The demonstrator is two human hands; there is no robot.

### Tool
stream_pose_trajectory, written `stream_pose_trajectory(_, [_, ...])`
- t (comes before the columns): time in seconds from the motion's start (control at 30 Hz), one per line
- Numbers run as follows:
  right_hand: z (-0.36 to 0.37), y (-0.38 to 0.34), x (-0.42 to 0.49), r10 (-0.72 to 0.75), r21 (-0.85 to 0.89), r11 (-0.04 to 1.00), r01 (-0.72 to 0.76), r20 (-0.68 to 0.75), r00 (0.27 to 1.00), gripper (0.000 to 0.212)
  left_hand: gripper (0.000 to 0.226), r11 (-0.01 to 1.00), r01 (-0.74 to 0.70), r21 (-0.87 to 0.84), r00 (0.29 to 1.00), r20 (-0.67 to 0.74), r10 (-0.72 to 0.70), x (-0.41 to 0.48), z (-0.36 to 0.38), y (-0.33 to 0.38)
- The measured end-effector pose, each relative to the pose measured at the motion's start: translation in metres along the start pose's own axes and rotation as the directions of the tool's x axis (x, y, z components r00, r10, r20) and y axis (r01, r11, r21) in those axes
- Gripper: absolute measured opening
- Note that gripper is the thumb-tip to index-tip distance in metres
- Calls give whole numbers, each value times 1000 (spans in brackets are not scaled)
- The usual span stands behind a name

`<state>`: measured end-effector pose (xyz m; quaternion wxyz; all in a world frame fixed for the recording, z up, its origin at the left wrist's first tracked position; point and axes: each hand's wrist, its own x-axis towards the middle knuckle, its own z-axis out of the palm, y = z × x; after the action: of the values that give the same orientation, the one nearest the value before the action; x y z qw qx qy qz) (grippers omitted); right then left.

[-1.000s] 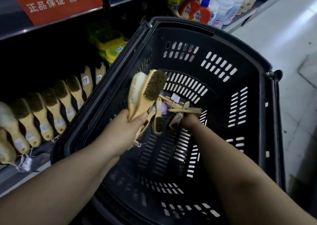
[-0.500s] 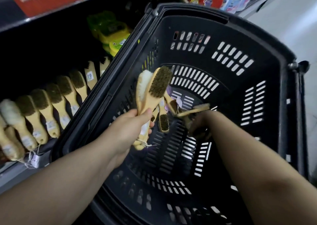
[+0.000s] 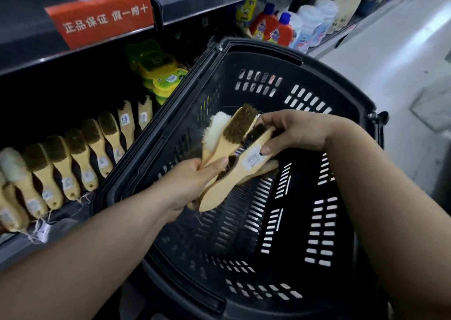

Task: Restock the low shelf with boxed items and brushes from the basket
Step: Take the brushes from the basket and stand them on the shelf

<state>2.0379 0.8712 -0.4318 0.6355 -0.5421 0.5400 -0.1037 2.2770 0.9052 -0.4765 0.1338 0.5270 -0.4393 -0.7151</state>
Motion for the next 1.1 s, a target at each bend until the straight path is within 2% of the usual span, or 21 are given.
stream_pose_trajectory(0.13, [0, -1, 8, 7, 105, 994, -4, -23, 1000, 29, 65, 988, 27, -151, 996, 83, -15, -3, 0, 3])
stream_pose_trajectory(0.3, [-1, 5, 25, -21, 144, 990, 13, 54, 998, 28, 71, 986, 70, -153, 989, 137, -49, -5, -2, 4])
stream_pose_trajectory(0.37, [-1, 12, 38, -43, 172, 985, 27, 87, 995, 31, 60, 984, 89, -157, 990, 122, -70, -3, -3, 3])
stream_pose_trajectory(0.43, [-3, 25, 55, -81, 338, 940, 43, 99, 992, 29, 40, 987, 80, -142, 995, 68, -71, 0, -5, 1])
stream_pose_trajectory(0.5, [-4, 51, 75, -25, 542, 840, 21, 0, 1000, 25, 28, 992, 66, -108, 998, 0, -66, 3, -6, -3])
stream_pose_trajectory(0.53, [-2, 68, 86, 85, 591, 807, -13, -94, 992, 27, 26, 994, 62, -90, 998, -23, -65, 4, -7, -6])
stream_pose_trajectory(0.57, [2, 85, 98, 237, 588, 806, -73, -206, 949, 27, 26, 996, 58, -72, 997, -42, -61, 5, -7, -8])
stream_pose_trajectory(0.63, [16, 127, 122, 482, 514, 828, -225, -446, 754, 23, 25, 997, 46, -57, 996, -76, -50, 6, -8, -11])
stream_pose_trajectory(0.67, [25, 148, 132, 539, 510, 817, -271, -506, 673, 30, 26, 997, 39, -66, 995, -94, -45, 8, -8, -12])
stream_pose_trajectory(0.7, [36, 165, 138, 561, 471, 817, -332, -515, 649, 39, 26, 997, 31, -74, 993, -111, -39, 9, -9, -14])
stream_pose_trajectory(0.73, [49, 179, 142, 577, 397, 814, -423, -484, 658, 45, 27, 997, 24, -73, 991, -127, -33, 10, -9, -15])
stream_pose_trajectory(0.8, [70, 197, 144, 602, 290, 795, -533, -488, 633, 50, 26, 998, 14, -55, 989, -145, -22, 11, -10, -16])
stream_pose_trajectory(0.97, [85, 218, 125, 635, 407, 770, -491, -569, 522, 35, 27, 999, 6, -48, 988, -157, -14, 14, -10, -18])
stream_pose_trajectory(1.1, [68, 190, 102, 628, 422, 778, -465, -556, 545, 17, 28, 996, 18, -85, 992, -120, -28, 14, -8, -17])
